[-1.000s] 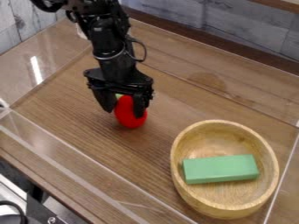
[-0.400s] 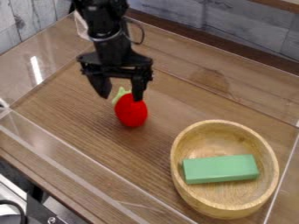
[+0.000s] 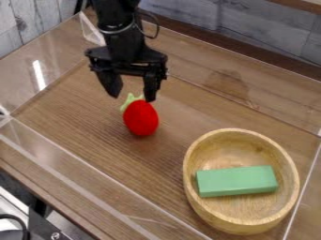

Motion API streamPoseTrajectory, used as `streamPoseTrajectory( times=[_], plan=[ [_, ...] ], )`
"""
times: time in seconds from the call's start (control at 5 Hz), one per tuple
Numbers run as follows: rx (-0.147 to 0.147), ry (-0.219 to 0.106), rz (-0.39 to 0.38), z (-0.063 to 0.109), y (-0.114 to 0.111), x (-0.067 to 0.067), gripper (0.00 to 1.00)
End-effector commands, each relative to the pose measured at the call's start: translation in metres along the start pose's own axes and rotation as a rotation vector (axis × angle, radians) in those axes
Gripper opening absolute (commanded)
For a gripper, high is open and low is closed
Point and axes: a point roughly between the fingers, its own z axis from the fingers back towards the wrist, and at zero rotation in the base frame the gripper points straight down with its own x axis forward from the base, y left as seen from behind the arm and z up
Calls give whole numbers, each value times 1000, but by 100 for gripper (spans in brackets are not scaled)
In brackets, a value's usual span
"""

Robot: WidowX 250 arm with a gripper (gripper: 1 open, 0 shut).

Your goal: Move the red fruit to the left

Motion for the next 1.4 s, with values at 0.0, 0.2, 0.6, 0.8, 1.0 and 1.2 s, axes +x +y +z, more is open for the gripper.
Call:
streamPoseTrajectory(
  times=[0.0, 0.2, 0.6, 0.8, 1.0, 1.2],
  plan=[
    [-4, -44, -40, 15, 6, 5, 100],
    [4, -40, -17, 11, -5, 5, 100],
    [-2, -39, -35, 11, -39, 12, 100],
    [-8, -36, -48, 7, -61, 15, 100],
    [-7, -42, -42, 12, -63, 24, 100],
    [4, -41, -16, 14, -62, 29, 100]
  ],
)
